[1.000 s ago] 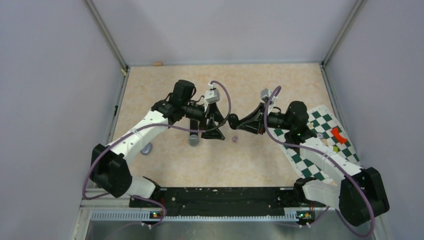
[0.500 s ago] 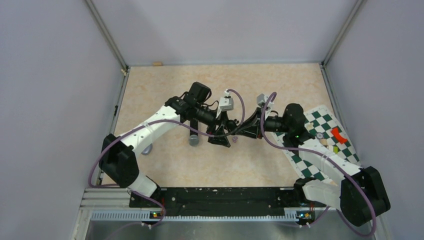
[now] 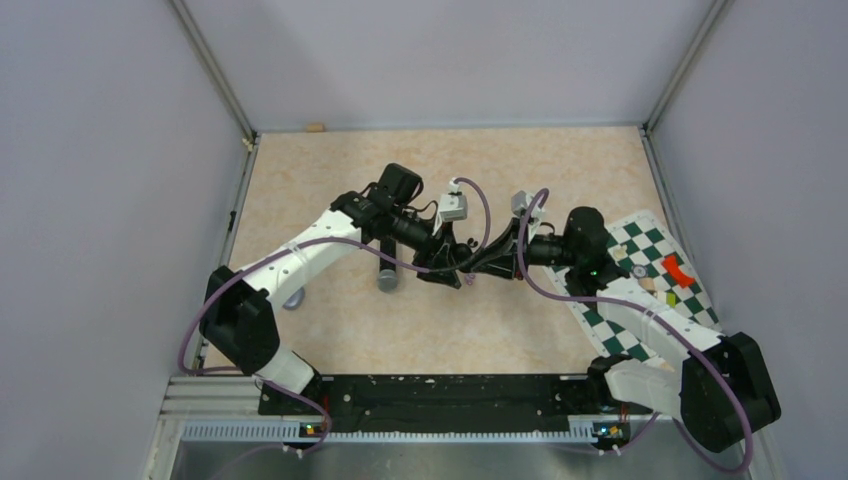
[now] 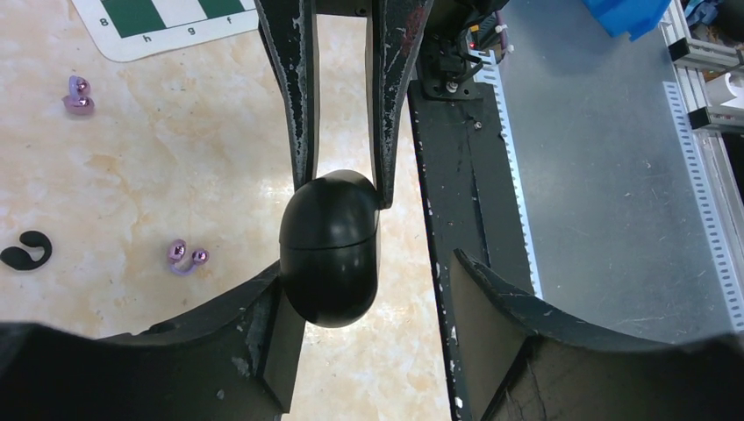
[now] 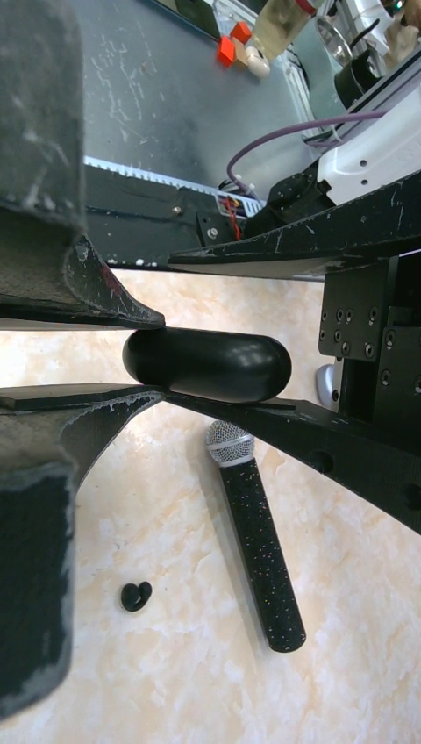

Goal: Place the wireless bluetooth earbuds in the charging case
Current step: Pass from the right arm to the left

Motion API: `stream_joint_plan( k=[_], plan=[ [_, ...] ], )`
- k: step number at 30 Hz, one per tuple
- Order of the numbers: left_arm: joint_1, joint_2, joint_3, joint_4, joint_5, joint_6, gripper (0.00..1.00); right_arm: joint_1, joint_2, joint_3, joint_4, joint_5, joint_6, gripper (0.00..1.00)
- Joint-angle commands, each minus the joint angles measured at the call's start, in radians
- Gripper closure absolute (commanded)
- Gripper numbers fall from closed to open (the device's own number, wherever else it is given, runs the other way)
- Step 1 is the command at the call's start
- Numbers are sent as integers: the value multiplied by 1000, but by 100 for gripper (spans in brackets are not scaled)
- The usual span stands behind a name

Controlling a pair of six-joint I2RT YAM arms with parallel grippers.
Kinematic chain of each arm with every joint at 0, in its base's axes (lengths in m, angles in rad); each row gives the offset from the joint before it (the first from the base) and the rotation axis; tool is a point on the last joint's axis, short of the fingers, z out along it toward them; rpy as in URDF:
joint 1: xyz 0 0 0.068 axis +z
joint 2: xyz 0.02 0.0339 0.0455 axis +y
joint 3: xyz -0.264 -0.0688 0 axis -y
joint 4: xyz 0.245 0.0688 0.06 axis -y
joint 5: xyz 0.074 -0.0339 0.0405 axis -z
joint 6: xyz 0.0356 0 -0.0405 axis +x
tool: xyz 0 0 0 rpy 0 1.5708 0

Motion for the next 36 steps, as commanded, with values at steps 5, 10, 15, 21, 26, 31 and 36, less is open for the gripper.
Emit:
stream_joint_plan(
  k=[5, 10, 15, 21, 26, 31, 36],
  plan=[
    [-1, -17, 32, 43, 0, -43, 40, 16, 6, -8, 23, 13, -39, 95],
    [-1, -11, 35, 52, -5, -59, 40, 22, 8, -9, 5, 10, -64, 95],
    [0, -7, 36, 62, -15, -74, 41, 29, 8, -9, -4, 5, -74, 95],
    [0, -6, 31, 70, -25, -81, 50, 29, 5, -7, -4, 12, -75, 95],
    [0, -4, 29, 73, -37, -85, 51, 30, -1, -8, 12, 23, -60, 95],
    [-1, 0, 28, 72, -41, -84, 43, 29, -9, -12, 25, 30, -55, 95],
    [0, 1, 28, 71, -43, -86, 38, 29, -15, -12, 28, 34, -55, 95]
  ],
)
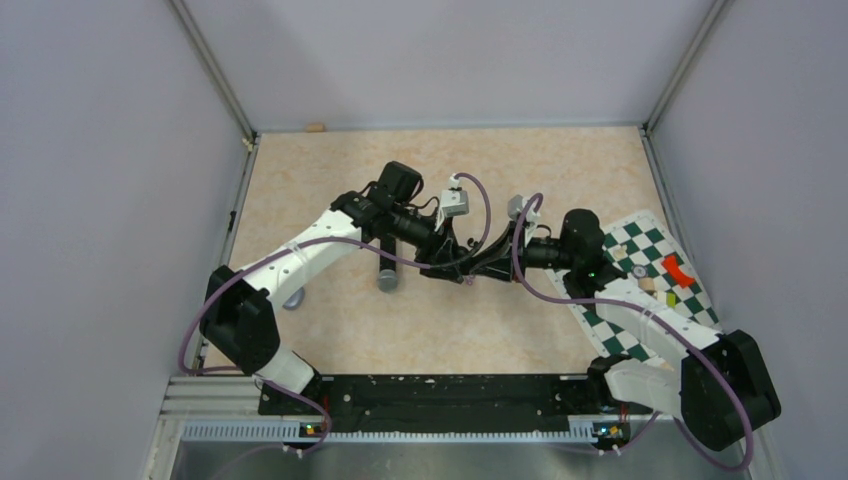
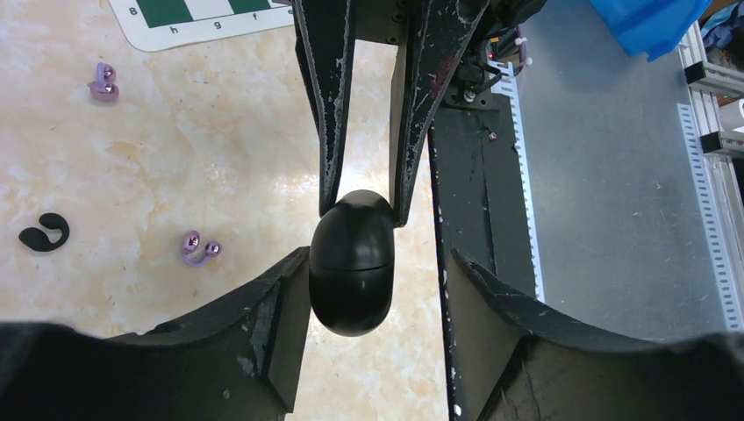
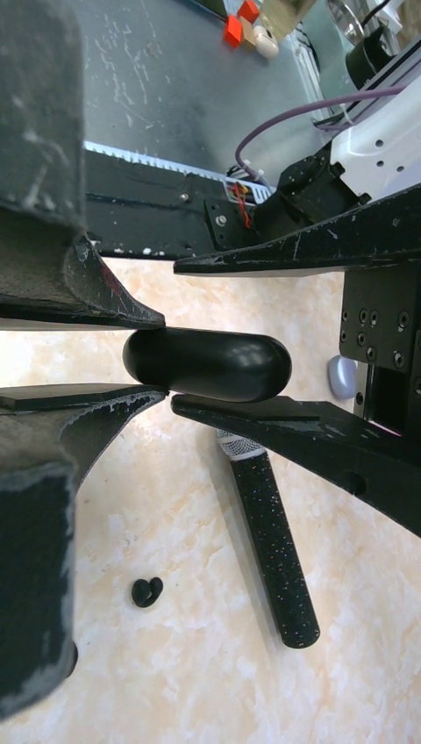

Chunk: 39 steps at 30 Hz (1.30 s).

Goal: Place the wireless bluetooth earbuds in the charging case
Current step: Pass from the right arm to the left, then open the charging case to the charging case.

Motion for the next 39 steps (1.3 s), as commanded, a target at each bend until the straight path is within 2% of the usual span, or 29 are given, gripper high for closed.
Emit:
stream_joint_plan(
  k=[1, 6, 20, 23, 27, 29, 33, 39],
  plan=[
    [0, 0, 28, 23, 4, -5, 38, 13, -22, 0, 54, 0, -7, 95],
    [-2, 1, 30, 20, -9, -3, 38, 12, -31, 0, 53, 1, -10, 95],
    [-1, -4, 32, 18, -16, 1, 88, 12, -37, -3, 40, -6, -33, 94],
    [-1, -8, 28, 16, -11, 8, 100, 11, -41, -1, 41, -8, -27, 84],
    [-1, -12, 14, 4, 8, 32, 100, 10, -53, 8, 37, 1, -20, 53],
    [-3, -16, 5, 2, 11, 42, 100, 7, -60, 11, 33, 12, -17, 44],
    [-8, -22, -2, -4, 1, 55, 100, 1, -62, 9, 39, 36, -13, 37],
    [-12, -18, 4, -10, 5, 59, 100, 1, -58, 4, 42, 142, -45, 35]
  ],
)
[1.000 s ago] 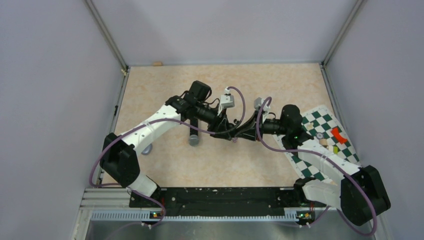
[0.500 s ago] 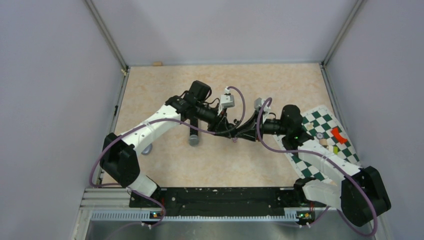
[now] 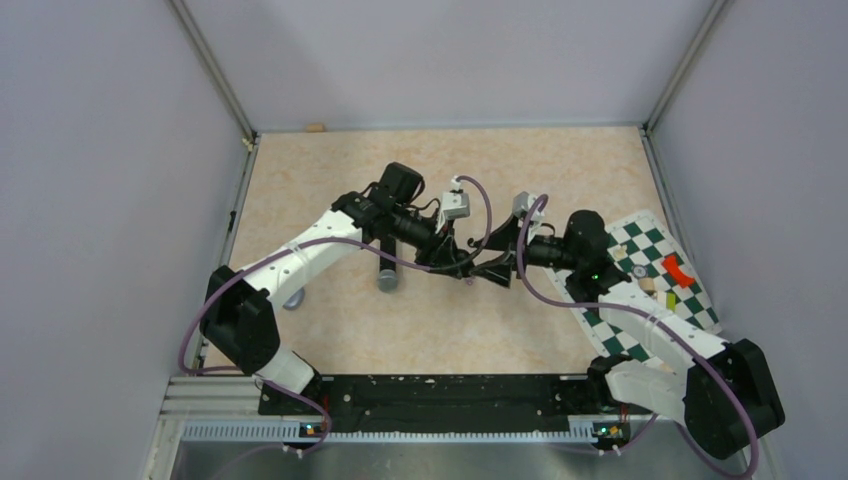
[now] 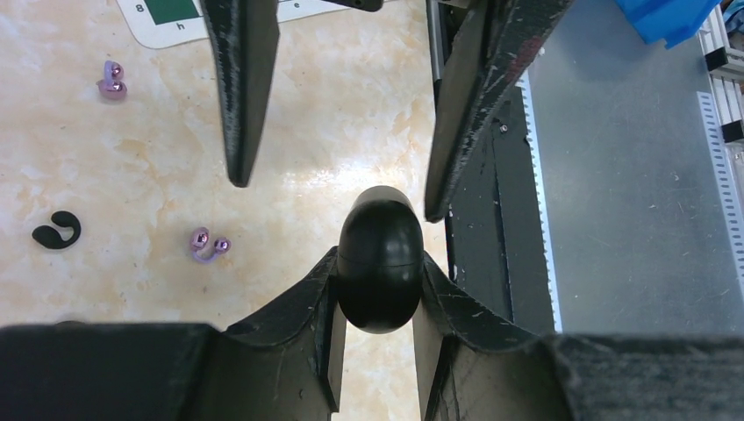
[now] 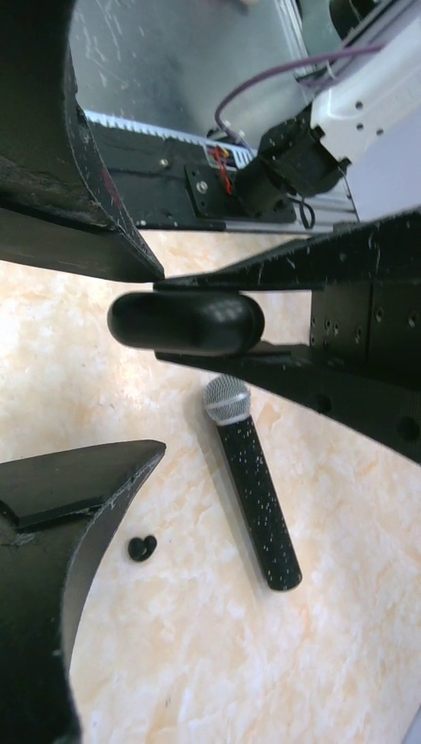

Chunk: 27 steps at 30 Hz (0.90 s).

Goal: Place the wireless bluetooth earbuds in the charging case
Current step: Open the charging case to the charging case.

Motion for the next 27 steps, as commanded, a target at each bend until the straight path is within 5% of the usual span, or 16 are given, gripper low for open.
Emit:
stream_joint_plan(
  k=[1, 7, 27],
  plan=[
    [-7, -17, 5, -1, 28, 24, 100, 0, -17, 6, 34, 105, -45, 35],
    [-6, -17, 5, -13, 29, 39, 100, -8, -39, 15, 15, 229, -90, 33],
    [-4, -39, 35, -86, -37, 91, 100, -84, -148, 95, -149, 93, -164, 21]
  ],
)
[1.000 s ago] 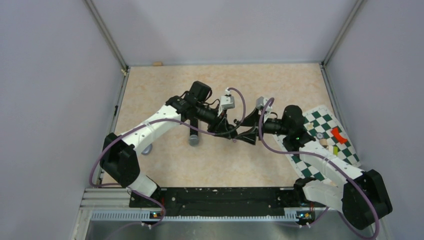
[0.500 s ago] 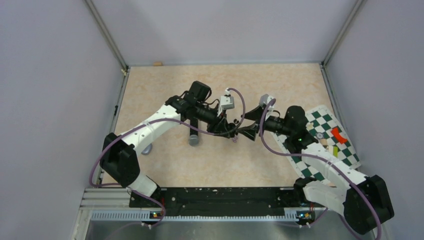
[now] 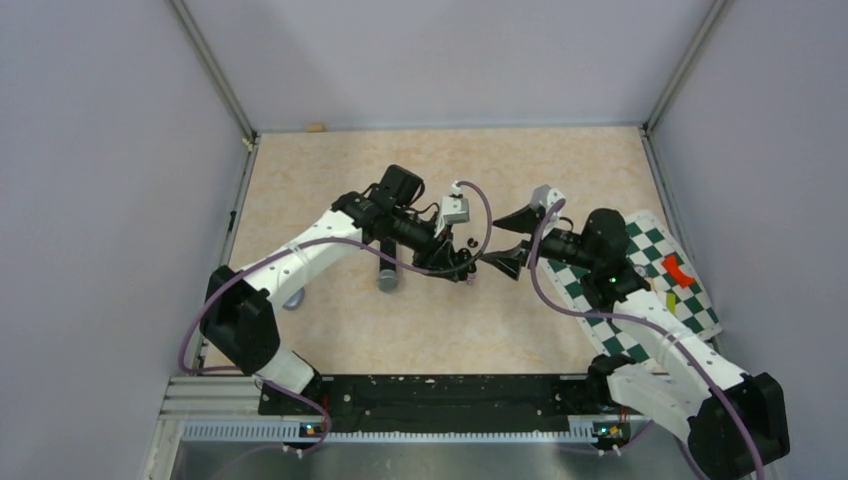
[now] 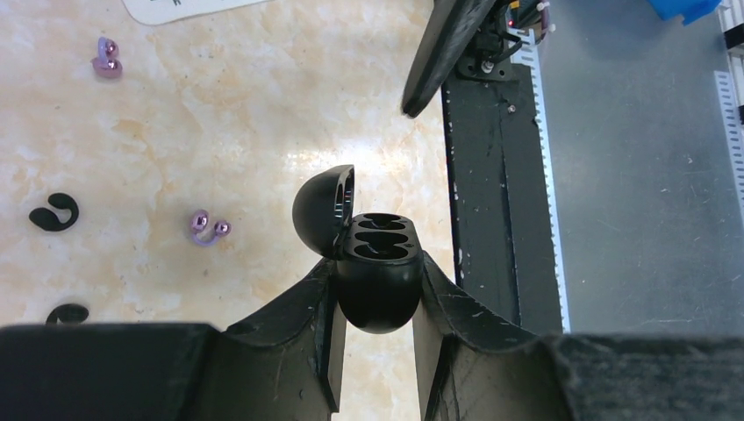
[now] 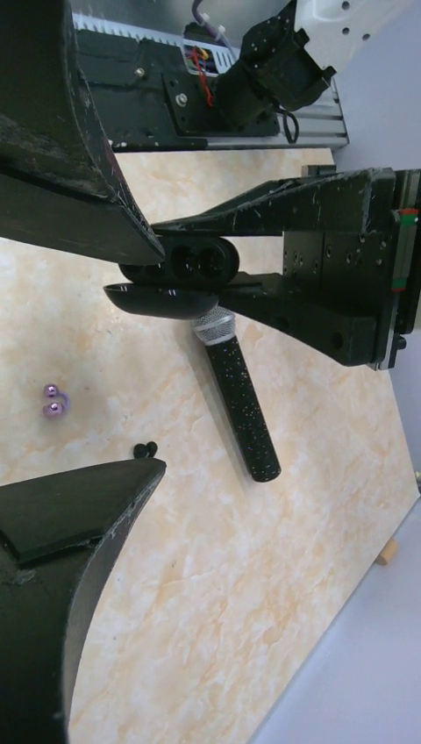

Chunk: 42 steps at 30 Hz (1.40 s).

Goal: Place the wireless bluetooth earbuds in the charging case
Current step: Open the charging case to the charging case, then pick up the right earbud from the center of the board.

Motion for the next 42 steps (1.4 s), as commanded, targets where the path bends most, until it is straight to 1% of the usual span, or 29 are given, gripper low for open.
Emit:
stream_joint_plan(
  k=[1, 3, 5, 8, 12, 14, 16, 18, 20, 22, 24, 27, 29, 32, 34, 38, 40, 42],
  plan=[
    [4, -43, 45, -64, -34, 67, 100, -23, -28, 71, -53, -41, -70, 20],
    [20, -54, 59, -105, -54, 96, 100, -37, -25, 81, -73, -5, -96, 17],
    [51, -72, 60, -129, -40, 113, 100, -52, -19, 91, -86, 48, -110, 15],
    [114, -93, 52, -157, 51, 124, 100, -81, 21, 126, -110, 160, -111, 13],
    [194, -109, 38, -221, 153, 184, 100, -108, 134, 202, -181, 279, -109, 15],
    [231, -128, -11, -188, 214, 193, 100, -113, 191, 248, -243, 305, -124, 15],
    [255, -162, -87, -100, 268, 172, 100, -113, 239, 288, -313, 313, -151, 15],
    [258, -211, -194, 99, 266, 59, 100, -113, 276, 312, -377, 305, -217, 15],
    [257, -275, -307, 326, 224, -82, 100, -113, 297, 319, -413, 306, -272, 14],
    [257, -333, -387, 481, 166, -170, 100, -114, 305, 316, -433, 291, -327, 13],
    [257, -375, -442, 577, 144, -221, 100, -114, 312, 300, -430, 259, -370, 12],
    [257, -406, -508, 735, 162, -317, 100, -113, 335, 259, -402, 221, -403, 12],
    [257, -406, -529, 783, 180, -336, 100, -112, 349, 256, -407, 224, -423, 12],
    [257, -374, -528, 782, 182, -330, 100, -112, 401, 303, -408, 309, -375, 16],
    [257, -351, -510, 754, 183, -318, 100, -111, 471, 385, -435, 352, -335, 23],
    [256, -324, -466, 687, 206, -296, 100, -110, 597, 509, -520, 303, -309, 35],
    [256, -330, -459, 669, 203, -282, 100, -99, 631, 531, -524, 274, -296, 41],
    [257, -342, -454, 652, 194, -255, 100, -67, 636, 511, -512, 274, -327, 43]
  ],
)
